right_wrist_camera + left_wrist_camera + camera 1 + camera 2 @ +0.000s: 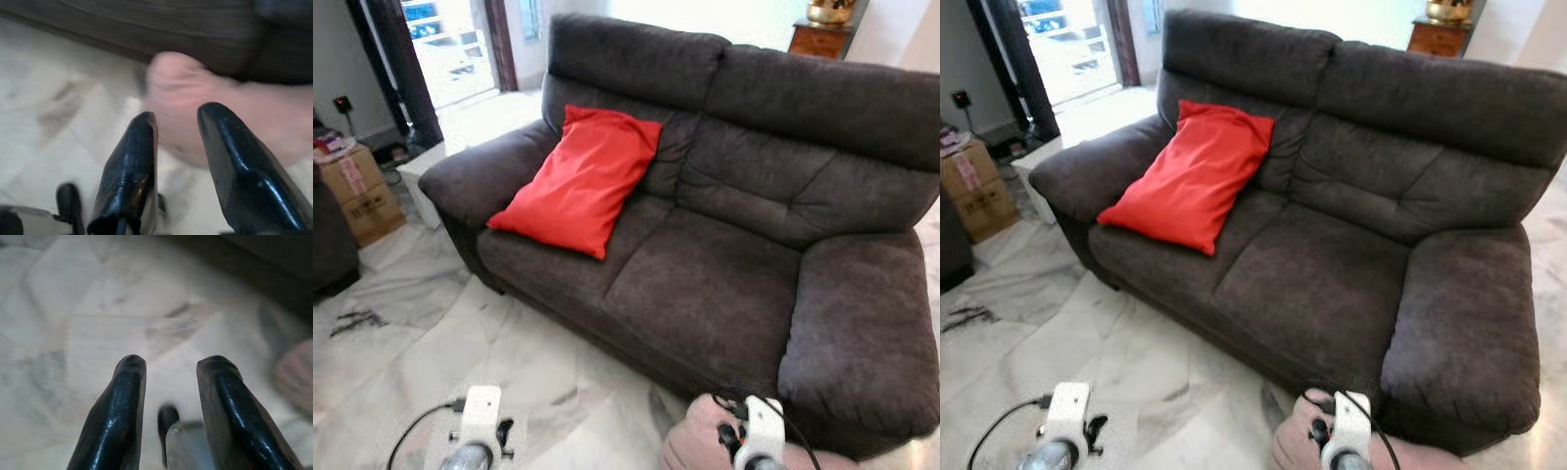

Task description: Move the pillow to the sofa from floor

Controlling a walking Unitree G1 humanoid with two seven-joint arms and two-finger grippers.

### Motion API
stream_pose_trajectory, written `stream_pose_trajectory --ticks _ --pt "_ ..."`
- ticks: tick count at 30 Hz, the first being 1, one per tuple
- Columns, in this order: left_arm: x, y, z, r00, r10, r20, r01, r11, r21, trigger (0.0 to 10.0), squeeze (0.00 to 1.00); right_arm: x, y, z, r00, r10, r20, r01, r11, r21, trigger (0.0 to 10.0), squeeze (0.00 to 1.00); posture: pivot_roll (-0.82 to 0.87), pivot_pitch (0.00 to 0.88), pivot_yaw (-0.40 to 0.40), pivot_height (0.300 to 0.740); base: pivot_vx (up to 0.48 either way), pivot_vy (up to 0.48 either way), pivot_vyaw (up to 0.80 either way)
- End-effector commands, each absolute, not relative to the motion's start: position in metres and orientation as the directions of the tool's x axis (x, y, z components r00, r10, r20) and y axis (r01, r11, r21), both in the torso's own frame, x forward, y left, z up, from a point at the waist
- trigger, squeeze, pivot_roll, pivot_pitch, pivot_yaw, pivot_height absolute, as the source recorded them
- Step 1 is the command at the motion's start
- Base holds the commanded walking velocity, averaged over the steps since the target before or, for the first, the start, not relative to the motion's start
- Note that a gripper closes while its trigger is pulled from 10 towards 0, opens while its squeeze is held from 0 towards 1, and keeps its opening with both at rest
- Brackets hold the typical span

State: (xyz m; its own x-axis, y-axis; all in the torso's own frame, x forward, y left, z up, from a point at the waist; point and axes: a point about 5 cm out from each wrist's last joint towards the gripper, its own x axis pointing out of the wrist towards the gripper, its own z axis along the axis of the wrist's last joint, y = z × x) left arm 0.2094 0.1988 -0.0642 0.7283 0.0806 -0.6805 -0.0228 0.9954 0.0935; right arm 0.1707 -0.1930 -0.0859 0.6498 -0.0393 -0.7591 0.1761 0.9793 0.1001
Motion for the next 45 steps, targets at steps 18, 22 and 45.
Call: stream_pose_trajectory --ticks 18,22,45 --pt "0.211 0.205 -0.062 0.73 0.09 -0.678 -0.018 0.993 0.114 10.0 0.0 0.179 -0.19 -0.083 0.664 -0.058 -0.746 0.221 0.968 0.122 10.0 0.0 0.01 0.0 -0.064 0.736 0.0 -0.38 0.0" --pt "0.211 0.205 -0.062 0.73 0.087 -0.678 -0.022 0.994 0.105 10.0 0.0 0.178 -0.191 -0.083 0.653 -0.076 -0.754 0.242 0.964 0.113 10.0 0.0 0.01 0.0 -0.065 0.736 0.0 -0.064 0.0" --pt "0.209 0.207 -0.063 0.723 0.102 -0.684 -0.023 0.992 0.124 10.0 0.0 0.231 -0.193 -0.05 0.804 -0.075 -0.59 0.188 0.973 0.132 10.0 0.0 0.02 0.0 -0.064 0.736 0.0 0.0 -0.16"
